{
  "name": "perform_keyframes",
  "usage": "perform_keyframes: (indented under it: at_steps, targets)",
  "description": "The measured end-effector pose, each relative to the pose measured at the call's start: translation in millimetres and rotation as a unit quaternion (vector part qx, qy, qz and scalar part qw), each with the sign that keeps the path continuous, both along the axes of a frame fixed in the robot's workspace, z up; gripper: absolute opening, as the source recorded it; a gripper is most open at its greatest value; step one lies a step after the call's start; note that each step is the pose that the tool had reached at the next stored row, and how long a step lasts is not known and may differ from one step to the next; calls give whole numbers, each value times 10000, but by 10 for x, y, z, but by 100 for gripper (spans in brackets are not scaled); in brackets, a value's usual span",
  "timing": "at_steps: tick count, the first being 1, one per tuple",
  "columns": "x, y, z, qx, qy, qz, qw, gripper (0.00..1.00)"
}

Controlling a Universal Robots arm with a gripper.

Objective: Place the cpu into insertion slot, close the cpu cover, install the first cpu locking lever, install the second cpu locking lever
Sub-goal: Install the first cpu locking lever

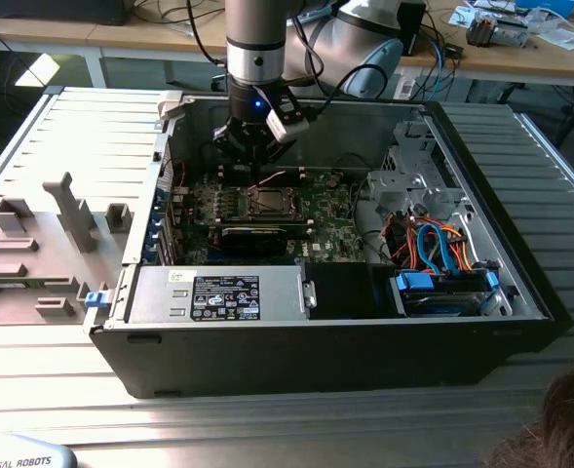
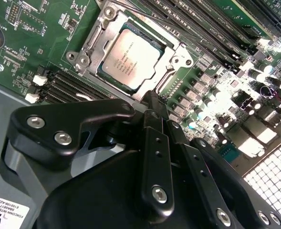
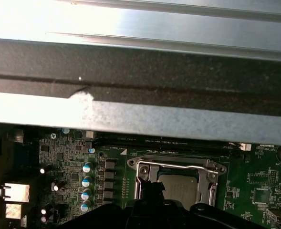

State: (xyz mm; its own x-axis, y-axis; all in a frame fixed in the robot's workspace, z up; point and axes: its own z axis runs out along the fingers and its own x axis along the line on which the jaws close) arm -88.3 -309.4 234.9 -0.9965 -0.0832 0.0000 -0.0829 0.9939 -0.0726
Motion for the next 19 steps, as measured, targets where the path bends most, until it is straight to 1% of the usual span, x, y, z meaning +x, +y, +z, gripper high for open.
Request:
perform_keyframes:
  at_steps: [3,5,13,19]
  targets:
    - [0,0,-4,0,0,0,10000,11]
    - [8,0,-47,0,0,0,10000,11]
    - [19,0,-58,-1,0,0,10000,11]
    - [22,4,-78,-3,0,0,10000,11]
